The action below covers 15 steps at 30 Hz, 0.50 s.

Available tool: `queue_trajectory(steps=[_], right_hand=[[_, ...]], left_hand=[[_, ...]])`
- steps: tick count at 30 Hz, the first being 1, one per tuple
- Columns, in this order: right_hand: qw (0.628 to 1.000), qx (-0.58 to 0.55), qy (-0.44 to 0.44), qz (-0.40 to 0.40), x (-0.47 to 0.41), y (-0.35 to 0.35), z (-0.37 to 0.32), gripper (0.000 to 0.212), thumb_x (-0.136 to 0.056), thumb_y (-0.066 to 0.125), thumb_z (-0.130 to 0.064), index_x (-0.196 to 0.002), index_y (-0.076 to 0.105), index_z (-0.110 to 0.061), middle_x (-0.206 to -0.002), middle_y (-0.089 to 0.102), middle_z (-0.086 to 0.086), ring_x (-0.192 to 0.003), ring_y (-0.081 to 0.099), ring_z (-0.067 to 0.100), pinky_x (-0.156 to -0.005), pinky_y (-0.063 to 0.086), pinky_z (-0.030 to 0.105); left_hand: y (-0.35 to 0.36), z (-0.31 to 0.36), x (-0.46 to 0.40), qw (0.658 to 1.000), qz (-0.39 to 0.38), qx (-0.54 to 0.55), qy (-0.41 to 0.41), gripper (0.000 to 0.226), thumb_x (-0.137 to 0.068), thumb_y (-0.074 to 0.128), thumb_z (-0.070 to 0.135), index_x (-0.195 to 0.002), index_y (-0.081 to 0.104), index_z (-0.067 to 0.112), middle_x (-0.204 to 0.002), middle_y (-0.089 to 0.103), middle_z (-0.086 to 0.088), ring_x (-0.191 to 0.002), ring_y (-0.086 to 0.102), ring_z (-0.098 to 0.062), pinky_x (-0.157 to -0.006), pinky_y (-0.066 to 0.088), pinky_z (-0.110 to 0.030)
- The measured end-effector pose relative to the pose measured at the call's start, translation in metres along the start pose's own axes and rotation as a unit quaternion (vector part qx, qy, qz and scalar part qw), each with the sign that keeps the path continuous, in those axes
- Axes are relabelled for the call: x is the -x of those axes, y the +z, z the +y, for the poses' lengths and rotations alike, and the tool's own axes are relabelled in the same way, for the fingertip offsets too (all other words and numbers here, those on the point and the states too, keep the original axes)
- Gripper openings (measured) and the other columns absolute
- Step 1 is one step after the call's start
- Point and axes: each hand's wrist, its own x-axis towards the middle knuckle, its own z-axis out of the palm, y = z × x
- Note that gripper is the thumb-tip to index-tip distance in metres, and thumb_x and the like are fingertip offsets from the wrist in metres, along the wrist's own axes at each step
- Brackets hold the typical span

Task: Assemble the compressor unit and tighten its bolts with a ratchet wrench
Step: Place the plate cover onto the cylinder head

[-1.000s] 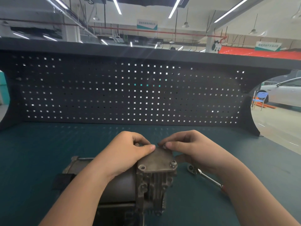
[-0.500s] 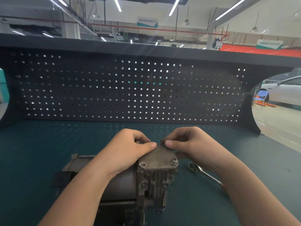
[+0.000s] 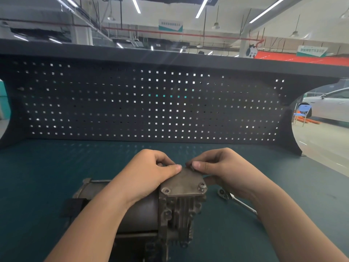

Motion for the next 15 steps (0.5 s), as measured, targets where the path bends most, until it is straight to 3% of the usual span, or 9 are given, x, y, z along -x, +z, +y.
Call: queue_trajectory(steps=[7, 10, 15], right_hand=[[0.994, 0.102, -0.029, 0.020, 0.0057, 0.0036, -0.0068, 0.007, -0.083, 0.073, -0.011, -0.089, 0.073, -0.008, -0.078, 0.075, 0.004, -0.072, 0.072, 0.011, -0.061, 0.053, 0.015], [0.990, 0.125, -0.039, 0.053, 0.0047, 0.0073, -0.0064, 0.008, -0.078, 0.078, -0.010, -0.077, 0.071, -0.007, -0.069, 0.073, 0.006, -0.061, 0.070, 0.012, -0.057, 0.051, 0.016], [0.990, 0.134, -0.042, 0.035, 0.0067, 0.0041, -0.0083, 0.007, -0.086, 0.070, -0.006, -0.080, 0.073, -0.008, -0.075, 0.074, 0.009, -0.068, 0.071, 0.015, -0.063, 0.055, 0.019]], left_hand=[[0.0002, -0.0010, -0.0001, 1.000, -0.001, 0.001, 0.004, 0.015, -0.084, 0.073, 0.033, -0.077, 0.074, 0.021, -0.048, 0.056, 0.013, -0.045, 0.050, 0.002, -0.050, 0.037, -0.014], [0.0004, -0.0011, -0.0004, 1.000, 0.002, -0.001, 0.009, 0.014, -0.084, 0.074, 0.032, -0.076, 0.075, 0.020, -0.048, 0.056, 0.013, -0.045, 0.050, 0.002, -0.047, 0.036, -0.011], [0.0003, -0.0004, -0.0004, 1.000, -0.002, 0.003, 0.006, 0.014, -0.084, 0.074, 0.032, -0.076, 0.074, 0.021, -0.048, 0.059, 0.014, -0.045, 0.051, 0.005, -0.048, 0.037, -0.011]])
